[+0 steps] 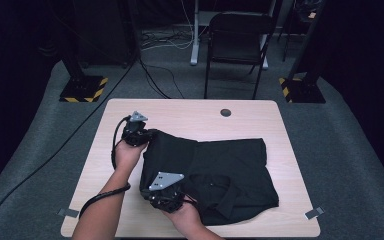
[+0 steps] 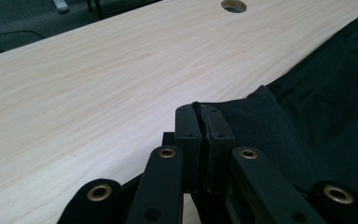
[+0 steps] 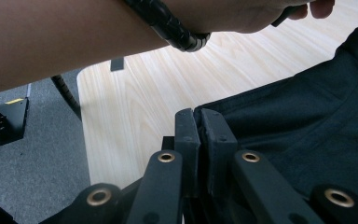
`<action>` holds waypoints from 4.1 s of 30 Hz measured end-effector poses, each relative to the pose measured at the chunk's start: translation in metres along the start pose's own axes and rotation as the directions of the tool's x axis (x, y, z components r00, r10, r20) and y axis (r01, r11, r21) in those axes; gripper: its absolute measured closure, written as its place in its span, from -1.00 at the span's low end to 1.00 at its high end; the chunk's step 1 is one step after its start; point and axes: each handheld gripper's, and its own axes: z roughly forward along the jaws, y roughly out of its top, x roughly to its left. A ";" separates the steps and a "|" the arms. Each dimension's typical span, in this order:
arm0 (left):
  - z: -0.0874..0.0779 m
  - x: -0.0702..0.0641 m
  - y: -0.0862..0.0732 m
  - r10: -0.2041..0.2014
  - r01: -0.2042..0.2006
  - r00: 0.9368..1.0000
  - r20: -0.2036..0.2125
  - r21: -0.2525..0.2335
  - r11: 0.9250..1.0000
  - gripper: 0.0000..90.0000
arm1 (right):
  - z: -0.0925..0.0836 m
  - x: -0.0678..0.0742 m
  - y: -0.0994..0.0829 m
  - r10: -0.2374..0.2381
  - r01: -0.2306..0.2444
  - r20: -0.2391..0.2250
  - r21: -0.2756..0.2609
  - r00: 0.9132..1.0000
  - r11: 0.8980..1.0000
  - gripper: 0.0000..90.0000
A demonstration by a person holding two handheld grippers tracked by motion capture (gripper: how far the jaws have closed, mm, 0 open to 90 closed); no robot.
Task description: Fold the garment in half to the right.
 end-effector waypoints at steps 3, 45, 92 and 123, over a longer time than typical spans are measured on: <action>-0.005 0.000 0.004 0.002 -0.002 1.000 -0.002 -0.001 1.000 0.92 | -0.001 0.002 0.006 -0.008 0.008 -0.004 -0.009 1.000 1.000 0.91; -0.098 0.003 0.084 0.125 -0.117 0.982 -0.142 0.065 0.991 0.92 | -0.034 0.017 0.107 -0.032 -0.006 -0.166 -0.221 0.986 0.975 0.91; -0.006 -0.066 0.101 0.127 -0.124 0.991 -0.047 0.046 0.991 0.92 | -0.107 -0.035 0.027 0.117 -0.143 -0.115 -0.254 0.986 0.957 0.91; 0.029 -0.087 0.096 0.103 -0.103 0.995 0.009 0.030 0.994 0.92 | -0.123 -0.050 -0.011 0.163 -0.173 -0.066 -0.209 0.984 0.962 0.91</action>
